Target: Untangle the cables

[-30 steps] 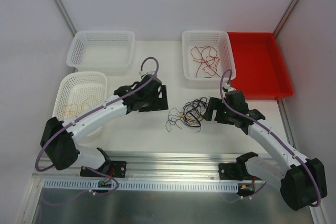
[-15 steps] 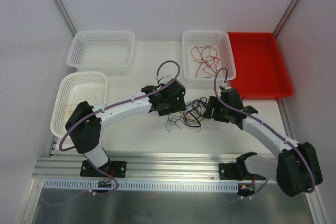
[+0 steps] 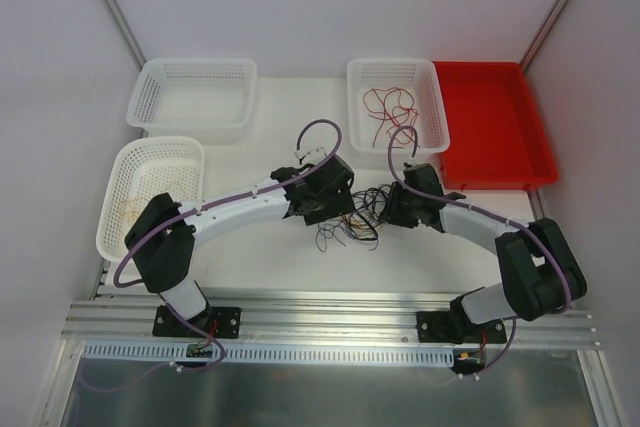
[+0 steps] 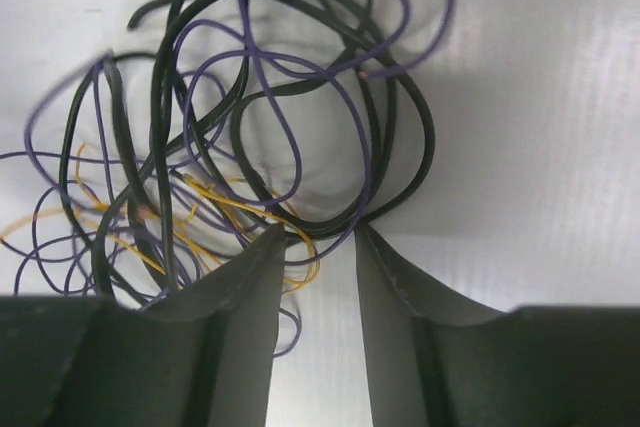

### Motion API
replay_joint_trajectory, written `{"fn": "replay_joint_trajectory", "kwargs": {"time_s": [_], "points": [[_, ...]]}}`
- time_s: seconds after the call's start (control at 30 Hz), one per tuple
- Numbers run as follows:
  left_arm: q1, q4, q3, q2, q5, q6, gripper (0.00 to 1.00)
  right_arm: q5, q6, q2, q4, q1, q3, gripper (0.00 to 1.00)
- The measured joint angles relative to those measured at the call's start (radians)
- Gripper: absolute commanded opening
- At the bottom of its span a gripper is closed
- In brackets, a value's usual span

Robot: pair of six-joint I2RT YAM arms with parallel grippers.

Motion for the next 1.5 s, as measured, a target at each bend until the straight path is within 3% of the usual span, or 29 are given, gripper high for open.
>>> {"fn": "replay_joint_trajectory", "kwargs": {"time_s": [0.1,0.43,0.73,1.03,1.17,1.3,1.5], "points": [[0.000,0.001,-0.019,0.000,0.000,-0.005,0.68,-0.023,0.034,0.022,0.045,0.025,0.000,0.33],[0.001,0.004,-0.055,0.000,-0.028,-0.024,0.65,-0.039,0.145,0.053,0.109,0.155,-0.001,0.33],[0.069,0.005,-0.053,0.001,-0.066,-0.023,0.62,-0.024,0.170,0.058,0.112,0.174,-0.001,0.33],[0.094,0.010,0.079,0.119,-0.072,-0.014,0.56,-0.017,0.177,0.058,0.113,0.179,-0.002,0.33],[0.094,0.015,0.106,0.167,-0.069,-0.005,0.40,-0.013,0.177,0.054,0.113,0.179,-0.005,0.33],[0.095,0.015,0.110,0.199,-0.070,0.011,0.01,-0.012,0.177,0.052,0.113,0.179,-0.006,0.33],[0.095,0.015,0.099,0.169,-0.090,0.086,0.00,0.000,0.174,0.047,0.108,0.180,-0.006,0.33]]}}
